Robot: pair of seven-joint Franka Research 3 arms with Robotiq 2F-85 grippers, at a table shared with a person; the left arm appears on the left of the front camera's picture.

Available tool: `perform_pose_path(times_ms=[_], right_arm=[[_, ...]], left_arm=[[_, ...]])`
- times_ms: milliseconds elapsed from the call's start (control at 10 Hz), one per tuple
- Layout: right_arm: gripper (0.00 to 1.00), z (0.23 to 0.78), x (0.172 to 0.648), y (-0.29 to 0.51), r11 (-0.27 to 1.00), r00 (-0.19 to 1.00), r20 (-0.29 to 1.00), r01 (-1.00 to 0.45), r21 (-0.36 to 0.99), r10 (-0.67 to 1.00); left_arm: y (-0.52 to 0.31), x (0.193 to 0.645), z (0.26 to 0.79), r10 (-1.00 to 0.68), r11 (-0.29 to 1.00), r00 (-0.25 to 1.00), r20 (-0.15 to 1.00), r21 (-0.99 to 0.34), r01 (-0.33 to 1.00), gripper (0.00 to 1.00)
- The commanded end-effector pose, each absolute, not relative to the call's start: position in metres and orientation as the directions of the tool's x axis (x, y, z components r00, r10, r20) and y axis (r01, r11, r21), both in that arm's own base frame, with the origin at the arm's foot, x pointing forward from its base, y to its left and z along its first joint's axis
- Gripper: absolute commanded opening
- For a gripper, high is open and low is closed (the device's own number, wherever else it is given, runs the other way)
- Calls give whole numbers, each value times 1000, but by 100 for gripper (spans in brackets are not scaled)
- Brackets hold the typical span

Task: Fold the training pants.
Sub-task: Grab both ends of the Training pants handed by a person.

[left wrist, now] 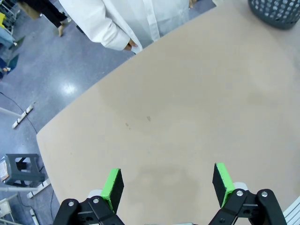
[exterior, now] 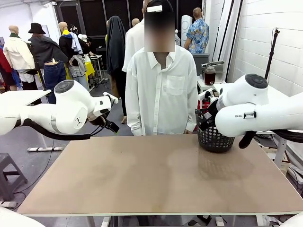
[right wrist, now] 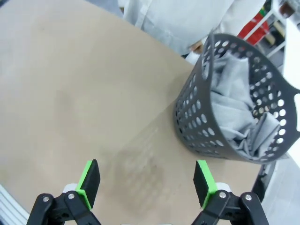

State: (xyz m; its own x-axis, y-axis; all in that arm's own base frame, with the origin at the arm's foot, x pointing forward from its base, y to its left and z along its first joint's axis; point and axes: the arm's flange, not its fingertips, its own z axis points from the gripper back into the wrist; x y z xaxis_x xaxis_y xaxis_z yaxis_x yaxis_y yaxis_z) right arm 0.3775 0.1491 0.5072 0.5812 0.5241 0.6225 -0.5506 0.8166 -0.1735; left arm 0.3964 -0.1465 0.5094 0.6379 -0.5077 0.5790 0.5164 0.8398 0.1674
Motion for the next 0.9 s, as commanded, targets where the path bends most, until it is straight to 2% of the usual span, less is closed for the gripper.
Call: perform_pose_path(times_ms=[0, 500, 800], right_arm=[[100, 523, 376, 144, 806, 564, 630, -563, -181, 535], [100, 556, 363, 138, 816, 541, 652, -534, -221, 530], [100, 567, 355, 137, 818, 523, 669, -523, -239, 529]], left_arm=[[-150, 388, 531, -500, 846, 640, 583, 171, 505, 100], [-157, 371, 571, -515, 840, 621, 590, 204, 503, 100], [-157, 361, 587, -493, 860, 607, 624, 240, 451, 100]])
